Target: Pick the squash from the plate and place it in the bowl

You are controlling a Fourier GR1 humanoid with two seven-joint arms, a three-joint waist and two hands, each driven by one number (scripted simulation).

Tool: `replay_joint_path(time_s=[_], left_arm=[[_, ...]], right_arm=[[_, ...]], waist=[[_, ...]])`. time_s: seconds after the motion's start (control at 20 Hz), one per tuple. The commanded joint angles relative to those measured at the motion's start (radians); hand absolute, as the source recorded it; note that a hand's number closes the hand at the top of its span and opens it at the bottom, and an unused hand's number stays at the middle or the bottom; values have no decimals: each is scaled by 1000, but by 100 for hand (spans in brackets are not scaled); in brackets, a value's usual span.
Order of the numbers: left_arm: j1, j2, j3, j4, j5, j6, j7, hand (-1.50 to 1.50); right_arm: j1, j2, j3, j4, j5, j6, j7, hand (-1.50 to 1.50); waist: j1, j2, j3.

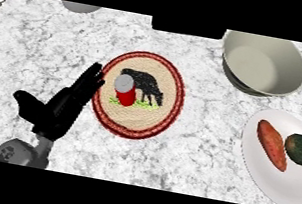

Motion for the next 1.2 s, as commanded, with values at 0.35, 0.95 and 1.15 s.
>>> replay_joint_path(time_s=[0.35,0.95,1.15], left_arm=[[-48,-39,5,17,-14,8,35,0],[-39,-54,34,31,-37,-61,47,0],[-12,-21,69,-42,-42,-83,87,0]], right_arm=[[65,-207,36,-334,241,106,704,-150],[-169,-84,235,-325,339,335,1181,-150],[-231,-57,230,-171,365,392,1118,-150]], waist=[[27,7,-2],[41,7,1],[44,6,2]])
